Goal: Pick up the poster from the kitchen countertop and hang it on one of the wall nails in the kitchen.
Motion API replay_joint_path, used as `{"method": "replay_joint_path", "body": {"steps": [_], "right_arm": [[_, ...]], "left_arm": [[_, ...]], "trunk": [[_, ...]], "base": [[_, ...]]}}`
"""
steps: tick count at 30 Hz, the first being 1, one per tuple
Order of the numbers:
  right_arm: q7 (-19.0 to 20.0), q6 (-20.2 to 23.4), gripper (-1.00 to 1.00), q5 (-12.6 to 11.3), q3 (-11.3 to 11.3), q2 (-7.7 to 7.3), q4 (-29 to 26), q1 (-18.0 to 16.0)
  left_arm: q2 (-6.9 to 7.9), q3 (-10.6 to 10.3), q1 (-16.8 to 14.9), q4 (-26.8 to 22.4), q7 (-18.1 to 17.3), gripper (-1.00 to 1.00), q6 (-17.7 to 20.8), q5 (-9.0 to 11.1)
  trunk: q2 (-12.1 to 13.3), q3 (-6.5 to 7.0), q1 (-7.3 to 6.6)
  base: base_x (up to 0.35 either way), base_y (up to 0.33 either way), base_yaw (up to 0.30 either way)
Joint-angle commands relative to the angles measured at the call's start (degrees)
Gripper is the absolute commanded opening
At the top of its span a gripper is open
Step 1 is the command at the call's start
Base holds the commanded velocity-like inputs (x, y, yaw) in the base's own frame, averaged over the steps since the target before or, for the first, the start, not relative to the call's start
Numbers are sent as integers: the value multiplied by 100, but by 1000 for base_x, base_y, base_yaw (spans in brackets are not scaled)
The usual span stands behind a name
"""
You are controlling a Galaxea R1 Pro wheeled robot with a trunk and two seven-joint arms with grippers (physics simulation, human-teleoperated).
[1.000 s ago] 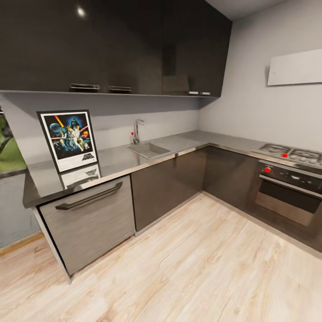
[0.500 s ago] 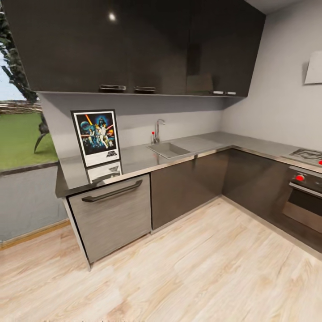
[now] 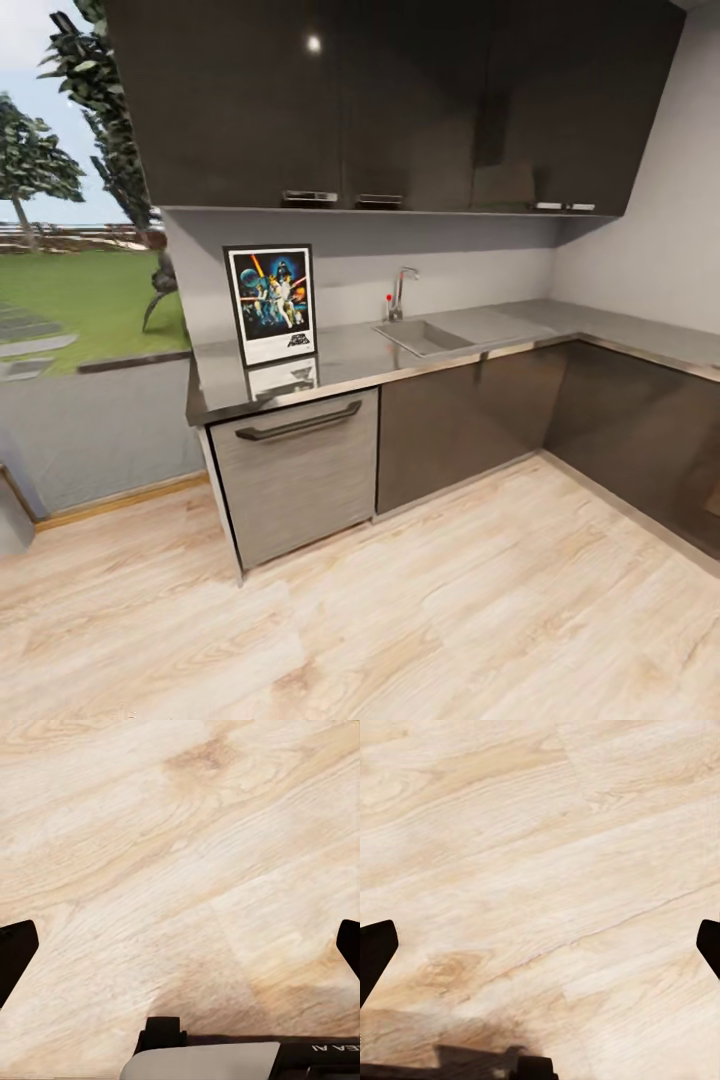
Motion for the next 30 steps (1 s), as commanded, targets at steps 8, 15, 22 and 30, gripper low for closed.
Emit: {"method": "replay_joint_path", "body": {"steps": [8, 15, 22, 30], "right_arm": [[26, -2, 100, 61, 11, -17, 2, -3], [31, -8, 100, 57, 8, -51, 2, -3], [24, -9, 100, 57, 5, -54, 2, -3], [14, -10, 100, 56, 2, -54, 2, -3]], "left_arm": [[-2, 6, 3, -9, 7, 100, 21, -1], [-2, 6, 6, -12, 9, 100, 24, -1], [-2, 6, 3, -12, 10, 100, 24, -1], [-2, 6, 3, -12, 10, 100, 24, -1]], "trunk": [[-2, -5, 0], [-2, -5, 0], [-2, -5, 0], [-2, -5, 0]], "base": [[132, -119, 77], [235, -211, 8], [246, -225, 30], [209, -247, 248]]}}
